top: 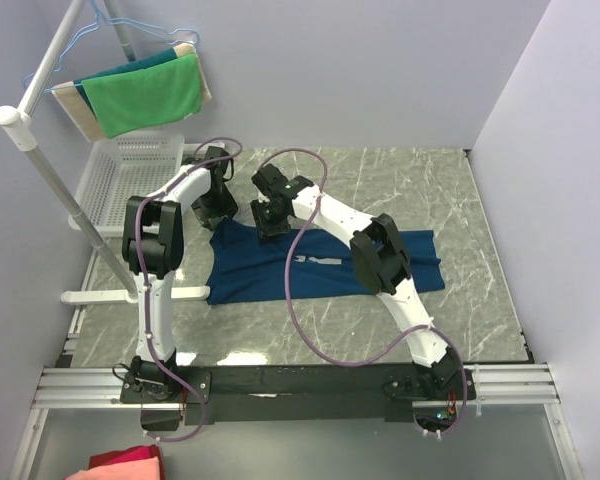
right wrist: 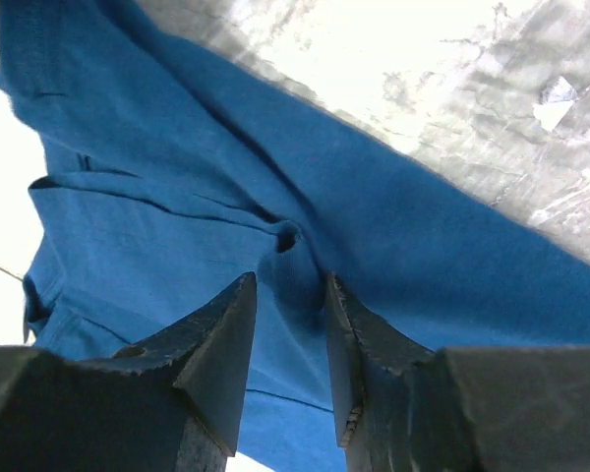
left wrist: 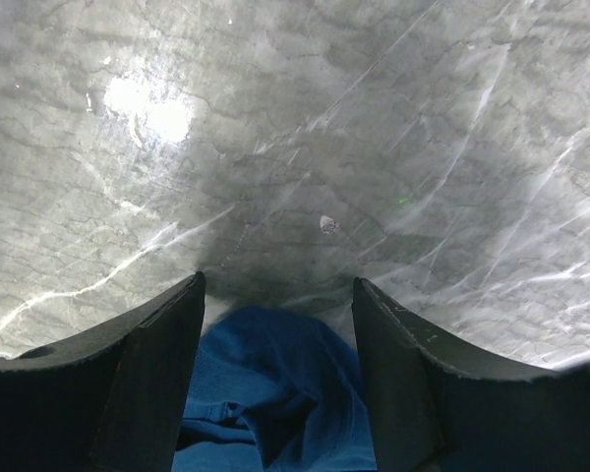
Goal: Fold and stack the t-shirts
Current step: Fold the tshirt
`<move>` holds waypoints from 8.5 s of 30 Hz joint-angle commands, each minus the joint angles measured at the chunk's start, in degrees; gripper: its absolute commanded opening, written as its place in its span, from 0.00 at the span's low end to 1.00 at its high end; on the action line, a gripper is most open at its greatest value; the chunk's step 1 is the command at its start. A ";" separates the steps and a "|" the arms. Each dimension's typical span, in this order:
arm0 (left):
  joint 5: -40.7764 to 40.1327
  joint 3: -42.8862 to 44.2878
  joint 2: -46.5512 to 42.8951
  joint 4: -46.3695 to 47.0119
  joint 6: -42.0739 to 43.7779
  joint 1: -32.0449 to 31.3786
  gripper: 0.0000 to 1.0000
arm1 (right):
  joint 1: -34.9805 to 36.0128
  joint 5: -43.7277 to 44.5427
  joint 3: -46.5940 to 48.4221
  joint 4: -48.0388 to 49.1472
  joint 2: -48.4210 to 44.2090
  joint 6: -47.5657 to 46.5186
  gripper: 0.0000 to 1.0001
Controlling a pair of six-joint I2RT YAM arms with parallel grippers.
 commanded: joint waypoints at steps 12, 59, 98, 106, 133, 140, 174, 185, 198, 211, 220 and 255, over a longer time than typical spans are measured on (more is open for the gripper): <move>-0.16 -0.17 3.26 1.29 -0.43 0.61 0.66 | 1.22 0.22 -0.46 0.50 -6.06 0.85 0.00; 5.55 -3.60 -12.99 -0.21 0.44 1.32 0.66 | 2.02 -5.13 6.05 -15.86 -0.62 4.81 0.43; 3.62 22.14 19.42 -4.51 0.18 -4.31 0.67 | -7.74 -12.96 2.07 -4.07 -3.52 9.56 0.42; 5.99 18.21 15.57 0.93 1.14 -1.85 0.67 | -8.01 -11.47 2.88 -5.92 -4.57 8.76 0.42; 6.17 -5.45 -13.17 5.77 2.55 -2.03 0.70 | -2.91 -5.76 9.29 -10.22 -0.62 2.71 0.45; 2.22 -1.15 -12.65 0.33 1.24 -1.76 0.71 | 2.18 -3.21 8.77 -11.28 -0.80 0.50 0.48; 11.97 -10.28 -12.83 2.61 2.11 5.88 0.69 | 8.87 17.54 3.31 -8.99 0.35 1.64 0.01; 11.88 -8.61 -10.37 3.04 1.06 6.06 0.69 | 11.50 17.11 1.21 -12.24 -6.77 0.68 0.03; 11.88 -3.34 -6.41 1.82 0.36 6.06 0.69 | 12.47 11.04 -3.97 -14.71 -9.76 -1.43 0.20; 8.19 0.88 -3.07 0.58 -1.05 6.94 0.68 | 12.38 8.66 -3.72 -14.18 -9.58 -1.17 0.19; 10.83 2.20 -2.28 4.09 -1.67 8.17 0.69 | 4.24 19.30 2.27 -17.44 -8.09 9.19 0.17; 11.88 2.72 -3.52 0.59 4.84 -1.85 0.69 | -33.49 15.44 -24.02 -12.95 -17.76 20.19 0.43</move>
